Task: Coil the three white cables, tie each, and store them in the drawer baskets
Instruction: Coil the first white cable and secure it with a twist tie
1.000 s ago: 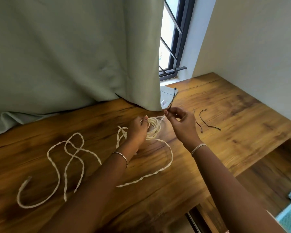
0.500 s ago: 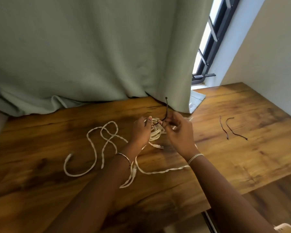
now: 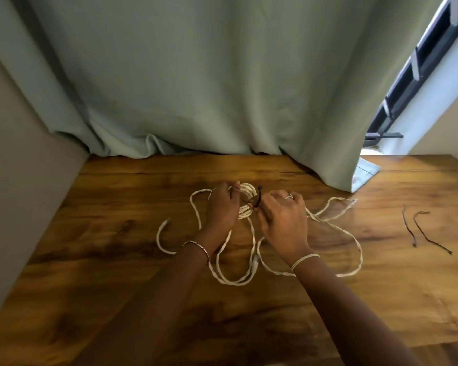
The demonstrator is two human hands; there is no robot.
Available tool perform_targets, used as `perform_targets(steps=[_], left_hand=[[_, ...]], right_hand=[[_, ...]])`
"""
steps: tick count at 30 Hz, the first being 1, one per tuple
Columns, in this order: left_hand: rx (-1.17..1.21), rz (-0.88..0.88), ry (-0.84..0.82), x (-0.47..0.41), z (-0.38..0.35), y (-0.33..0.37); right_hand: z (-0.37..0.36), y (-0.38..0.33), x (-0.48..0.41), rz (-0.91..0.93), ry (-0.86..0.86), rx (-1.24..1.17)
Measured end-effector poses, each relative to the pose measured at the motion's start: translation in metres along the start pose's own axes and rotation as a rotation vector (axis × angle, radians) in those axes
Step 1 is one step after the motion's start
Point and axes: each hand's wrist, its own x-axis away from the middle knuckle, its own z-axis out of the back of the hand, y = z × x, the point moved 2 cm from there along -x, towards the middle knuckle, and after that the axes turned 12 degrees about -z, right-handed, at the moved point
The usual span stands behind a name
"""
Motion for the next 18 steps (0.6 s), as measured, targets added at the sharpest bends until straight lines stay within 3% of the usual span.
perform_targets(steps=[9, 14, 18], left_hand=[[0.007, -0.038, 0.038, 0.004, 0.031, -0.034], [0.301, 0.003, -0.034, 0.011, 0.055, -0.037], [0.373, 0.024, -0.084, 0.015, 0.066, -0.036]], right_hand=[[-0.038, -0.044, -0.005, 0.077, 0.065, 0.026], [-0.056, -0.061, -0.004, 0.084, 0.038, -0.05], [-0.067, -0.066, 0.002, 0.049, -0.012, -0.163]])
